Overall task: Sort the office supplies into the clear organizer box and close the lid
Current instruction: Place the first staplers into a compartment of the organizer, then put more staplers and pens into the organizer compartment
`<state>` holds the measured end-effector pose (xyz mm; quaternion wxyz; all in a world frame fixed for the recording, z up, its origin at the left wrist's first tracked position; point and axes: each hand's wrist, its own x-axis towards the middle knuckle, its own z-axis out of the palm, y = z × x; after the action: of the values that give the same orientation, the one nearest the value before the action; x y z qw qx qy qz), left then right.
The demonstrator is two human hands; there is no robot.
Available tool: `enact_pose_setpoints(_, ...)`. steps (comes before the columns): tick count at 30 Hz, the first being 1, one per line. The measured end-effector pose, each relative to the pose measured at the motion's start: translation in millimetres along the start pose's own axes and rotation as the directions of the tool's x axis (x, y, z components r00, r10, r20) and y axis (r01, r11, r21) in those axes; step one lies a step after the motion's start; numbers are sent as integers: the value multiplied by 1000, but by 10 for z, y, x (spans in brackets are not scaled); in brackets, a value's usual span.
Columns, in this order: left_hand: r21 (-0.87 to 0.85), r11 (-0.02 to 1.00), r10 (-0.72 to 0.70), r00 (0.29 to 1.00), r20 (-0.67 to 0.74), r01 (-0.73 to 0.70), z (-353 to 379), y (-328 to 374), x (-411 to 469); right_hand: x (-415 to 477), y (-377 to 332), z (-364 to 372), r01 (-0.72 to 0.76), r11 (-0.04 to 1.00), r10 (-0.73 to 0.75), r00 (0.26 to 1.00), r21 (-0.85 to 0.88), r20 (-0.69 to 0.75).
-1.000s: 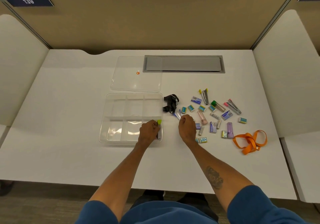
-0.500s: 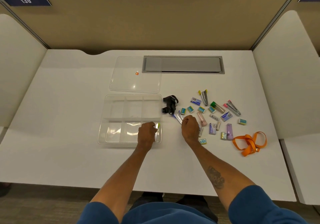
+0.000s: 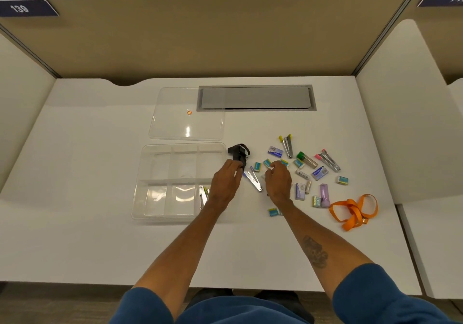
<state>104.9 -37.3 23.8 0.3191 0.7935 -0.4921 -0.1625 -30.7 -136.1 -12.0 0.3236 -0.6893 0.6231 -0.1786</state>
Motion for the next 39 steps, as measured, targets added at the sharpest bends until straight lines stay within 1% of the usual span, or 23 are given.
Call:
enact_pose_setpoints(2,-9,1000,-4,998,57,4,112,63,74,151,51,-114,-7,1000,7,1000,17,-26)
enact_pose_setpoints(5,-12,998,-61,985,161,64,288,133,128,409,123,-265,27,1000,-28,998,-11,-57)
enact_pose_setpoints(8,31,981,-195,957,216,193,433,199,136,655,151,-405,27,995,-28,1000,-92,-6)
enact_pose_setpoints(11,124,965,-258,933,252,233,575,267,181,885,173,-502,9,989,-1,998,-149,58)
enact_pose_setpoints(14,185,954,-279,923,265,236,693,293,231,1081,164,-523,-11,987,29,993,-160,114)
enact_pose_setpoints(17,214,939,-320,908,269,268,786,304,259,1224,132,-491,2,981,29,987,-192,160)
enact_pose_setpoints(23,209,918,-383,889,250,337,915,314,327,1438,88,-375,69,962,-9,975,-264,222)
enact_pose_setpoints(26,199,916,-390,888,244,347,926,300,334,1463,88,-324,98,951,-23,969,-294,247)
enact_pose_setpoints(33,181,929,-360,900,247,322,916,263,321,1441,62,-281,152,922,-69,970,-358,233)
enact_pose_setpoints(35,165,938,-338,908,247,304,898,269,315,1428,46,-289,133,932,-65,976,-337,206)
enact_pose_setpoints(39,121,958,-281,929,242,259,818,286,279,1374,-23,-339,84,967,-60,993,-241,106)
